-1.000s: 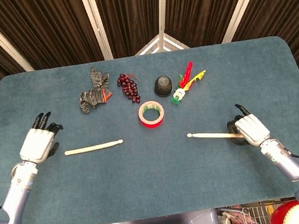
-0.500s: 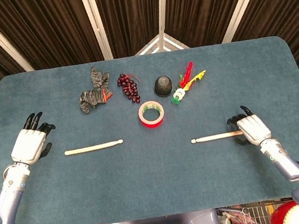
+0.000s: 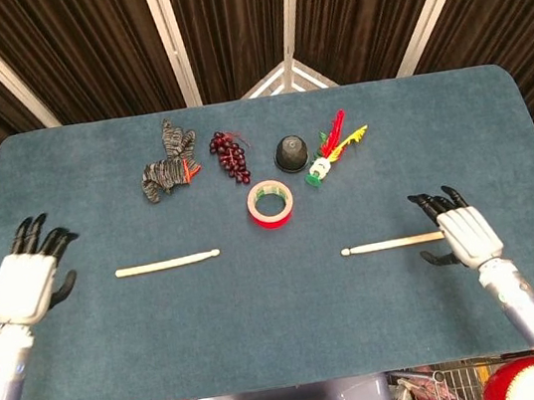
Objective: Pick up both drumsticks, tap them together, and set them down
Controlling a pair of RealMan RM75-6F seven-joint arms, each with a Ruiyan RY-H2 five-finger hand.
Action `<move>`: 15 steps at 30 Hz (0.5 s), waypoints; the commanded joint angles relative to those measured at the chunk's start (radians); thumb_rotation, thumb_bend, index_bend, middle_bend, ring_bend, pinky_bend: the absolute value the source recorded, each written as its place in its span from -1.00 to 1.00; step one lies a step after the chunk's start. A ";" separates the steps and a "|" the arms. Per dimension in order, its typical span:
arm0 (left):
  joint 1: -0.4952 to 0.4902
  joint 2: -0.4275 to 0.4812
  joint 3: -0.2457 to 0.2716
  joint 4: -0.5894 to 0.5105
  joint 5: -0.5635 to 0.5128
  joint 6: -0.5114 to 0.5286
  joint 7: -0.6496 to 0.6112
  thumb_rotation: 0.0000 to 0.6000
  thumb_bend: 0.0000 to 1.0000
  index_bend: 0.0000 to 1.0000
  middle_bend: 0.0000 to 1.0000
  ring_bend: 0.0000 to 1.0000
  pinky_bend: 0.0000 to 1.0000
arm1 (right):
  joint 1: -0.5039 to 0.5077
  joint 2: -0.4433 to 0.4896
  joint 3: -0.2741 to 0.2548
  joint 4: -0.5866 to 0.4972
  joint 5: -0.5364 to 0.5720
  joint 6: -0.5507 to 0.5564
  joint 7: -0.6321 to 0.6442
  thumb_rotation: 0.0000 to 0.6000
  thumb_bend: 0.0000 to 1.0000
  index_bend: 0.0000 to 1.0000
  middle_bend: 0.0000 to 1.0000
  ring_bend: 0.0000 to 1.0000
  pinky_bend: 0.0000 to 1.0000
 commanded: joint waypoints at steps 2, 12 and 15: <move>0.120 0.055 0.048 -0.090 -0.027 0.116 0.006 1.00 0.01 -0.59 -0.68 -1.00 -1.00 | -0.156 0.077 -0.012 -0.184 -0.033 0.241 -0.116 1.00 -0.49 -0.70 -0.67 -0.64 -0.97; 0.238 0.055 0.101 -0.031 0.056 0.204 -0.210 1.00 0.00 -0.64 -0.80 -1.00 -1.00 | -0.257 0.107 -0.096 -0.197 -0.106 0.316 -0.195 1.00 -0.49 -0.70 -0.76 -0.80 -1.00; 0.258 0.042 0.103 -0.011 0.096 0.249 -0.213 1.00 0.00 -0.64 -0.80 -1.00 -1.00 | -0.273 0.117 -0.096 -0.203 -0.111 0.331 -0.203 1.00 -0.49 -0.70 -0.76 -0.80 -1.00</move>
